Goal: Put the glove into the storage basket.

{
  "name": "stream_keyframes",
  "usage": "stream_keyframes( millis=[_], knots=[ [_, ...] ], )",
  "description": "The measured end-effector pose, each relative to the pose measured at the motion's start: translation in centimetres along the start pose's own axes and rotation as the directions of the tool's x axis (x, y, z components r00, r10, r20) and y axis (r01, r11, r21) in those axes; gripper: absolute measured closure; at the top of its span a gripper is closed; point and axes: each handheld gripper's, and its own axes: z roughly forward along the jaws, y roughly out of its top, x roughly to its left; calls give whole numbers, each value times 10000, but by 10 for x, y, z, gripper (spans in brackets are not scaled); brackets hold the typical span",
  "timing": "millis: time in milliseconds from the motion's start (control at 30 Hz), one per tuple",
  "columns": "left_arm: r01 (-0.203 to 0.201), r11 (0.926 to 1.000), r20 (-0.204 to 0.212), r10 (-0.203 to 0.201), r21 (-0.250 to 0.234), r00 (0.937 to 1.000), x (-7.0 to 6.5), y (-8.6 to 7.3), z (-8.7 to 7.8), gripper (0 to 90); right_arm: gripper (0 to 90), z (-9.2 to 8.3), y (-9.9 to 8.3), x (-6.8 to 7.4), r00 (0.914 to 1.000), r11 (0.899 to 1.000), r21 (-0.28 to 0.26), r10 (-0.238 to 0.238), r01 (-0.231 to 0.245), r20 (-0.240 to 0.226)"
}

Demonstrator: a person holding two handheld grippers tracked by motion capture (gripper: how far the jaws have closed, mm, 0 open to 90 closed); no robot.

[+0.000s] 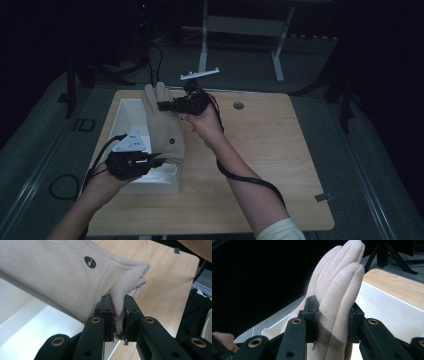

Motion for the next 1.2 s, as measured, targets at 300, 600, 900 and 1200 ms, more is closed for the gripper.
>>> stream_keyframes(
  millis=[300, 600, 900, 1200],
  knots=[
    [509, 9983, -350, -499, 283, 9981, 16, -21, -6, 814, 680, 34, -3, -5, 9992, 9992, 131, 379, -377, -157],
    [953, 9939, -427, -930, 559, 9948, 25, -43, 5, 814, 680, 58, -17, -14, 9984, 9967, 586, 566, -561, -77],
    [1319, 9880, -499, -1282, 806, 9905, 28, -65, 26, 813, 679, 76, -31, -25, 9984, 9894, 1342, 534, -555, 191],
    [1655, 9822, -580, -1608, 886, 9853, 29, -84, 38, 813, 678, 90, -43, -26, 9985, 9809, 1925, 206, -299, 501]
  ],
)
